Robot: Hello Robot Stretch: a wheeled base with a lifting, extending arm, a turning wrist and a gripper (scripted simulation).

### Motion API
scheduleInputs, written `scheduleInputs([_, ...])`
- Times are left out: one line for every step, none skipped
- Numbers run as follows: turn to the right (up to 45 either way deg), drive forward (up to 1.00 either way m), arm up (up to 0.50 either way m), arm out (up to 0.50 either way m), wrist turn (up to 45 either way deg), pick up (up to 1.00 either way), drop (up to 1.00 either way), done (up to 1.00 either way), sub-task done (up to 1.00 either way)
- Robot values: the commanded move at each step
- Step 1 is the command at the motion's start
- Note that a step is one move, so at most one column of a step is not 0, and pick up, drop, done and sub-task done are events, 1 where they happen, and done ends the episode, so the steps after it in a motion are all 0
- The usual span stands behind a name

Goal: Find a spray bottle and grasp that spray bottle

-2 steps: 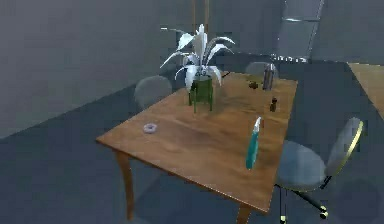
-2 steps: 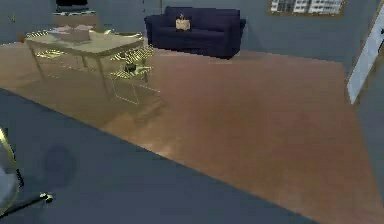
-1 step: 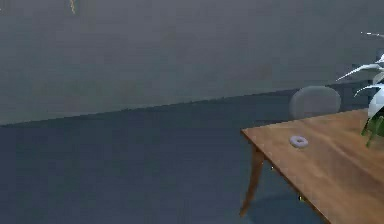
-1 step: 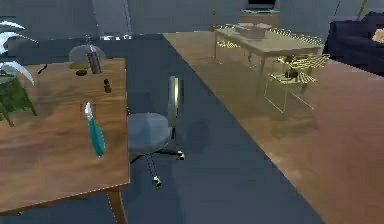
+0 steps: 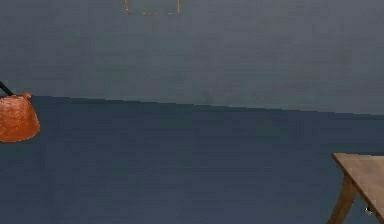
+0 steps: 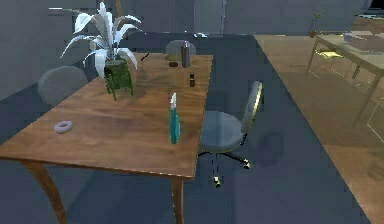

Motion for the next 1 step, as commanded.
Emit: scheduleInputs([0.0,0.00,0.50,0.00,0.0,0.00,0.00,0.00,0.00])
